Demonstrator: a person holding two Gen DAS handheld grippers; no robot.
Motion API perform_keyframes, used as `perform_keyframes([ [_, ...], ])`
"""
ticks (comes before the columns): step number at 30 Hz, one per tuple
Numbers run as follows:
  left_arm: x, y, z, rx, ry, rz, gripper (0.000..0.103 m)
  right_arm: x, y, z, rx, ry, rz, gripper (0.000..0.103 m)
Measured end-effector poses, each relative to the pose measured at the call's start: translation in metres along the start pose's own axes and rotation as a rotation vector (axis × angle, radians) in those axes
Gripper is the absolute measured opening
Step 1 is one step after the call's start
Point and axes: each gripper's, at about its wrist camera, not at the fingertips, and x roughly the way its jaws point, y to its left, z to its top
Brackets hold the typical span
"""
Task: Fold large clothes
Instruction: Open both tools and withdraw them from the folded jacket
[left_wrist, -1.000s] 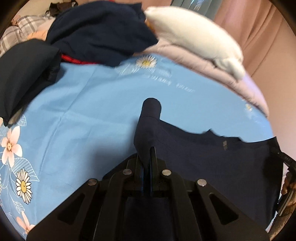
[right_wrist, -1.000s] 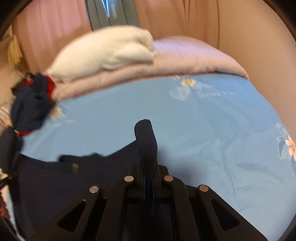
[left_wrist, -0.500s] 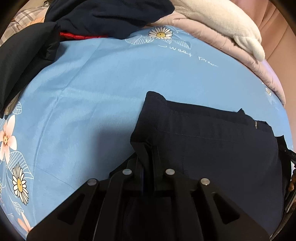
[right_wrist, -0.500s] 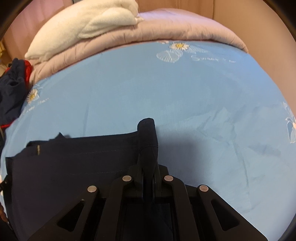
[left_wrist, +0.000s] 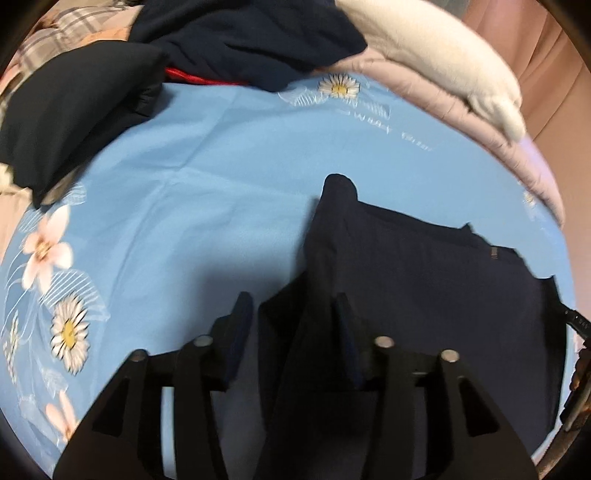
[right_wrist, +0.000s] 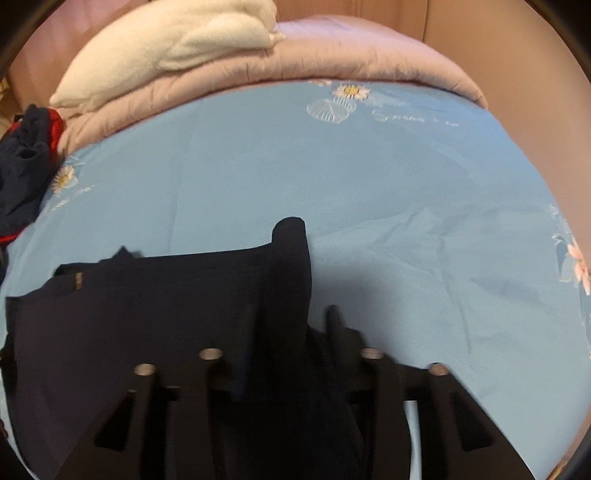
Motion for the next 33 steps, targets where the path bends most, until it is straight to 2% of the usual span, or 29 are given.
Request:
perform_keyframes([
  [3,-0.031,0.001,-0.014,0.009,-0.043,-0.005,0.059,-0.032,-0.003,-0.01,-0.008,-0.051,-0.008,0.048],
  [4,-0.043,0.002,-0.02,0.011,-0.055,-0.008,0.061,-0.045,-0.005,-0.015,-0.012,-0.066,-0.008,0.053],
  [7,-0.075,0.002,-0.038,0.006,-0.098,-0.04,0.075,-0.076,-0.01,-0.029,-0.023,-0.118,0.016,0.066],
  [9,-0.093,0.004,-0.051,0.006,-0.125,-0.056,0.088,-0.1,-0.016,-0.042,-0.037,-0.157,0.043,0.067],
  [10,-0.104,0.005,-0.061,0.009,-0.14,-0.067,0.089,-0.112,-0.021,-0.05,-0.036,-0.175,0.053,0.069],
  [12,-0.117,0.008,-0.076,0.009,-0.158,-0.079,0.09,-0.125,-0.031,-0.061,-0.023,-0.198,0.07,0.075],
  [15,-0.128,0.012,-0.097,-0.003,-0.159,-0.099,0.091,-0.138,-0.042,-0.088,-0.006,-0.215,0.074,0.076],
  [18,-0.132,0.015,-0.12,-0.014,-0.151,-0.103,0.091,-0.138,-0.046,-0.113,0.012,-0.22,0.037,0.076],
  [26,-0.126,0.014,-0.168,0.001,-0.124,-0.031,0.091,-0.128,-0.052,-0.179,0.068,-0.135,0.033,0.076],
  [29,-0.122,0.013,-0.18,0.015,-0.108,-0.024,0.091,-0.129,-0.047,-0.192,0.068,-0.138,0.023,0.076],
  [33,-0.116,0.012,-0.194,0.025,-0.081,-0.032,0.091,-0.134,-0.044,-0.202,0.112,-0.159,0.055,0.076],
])
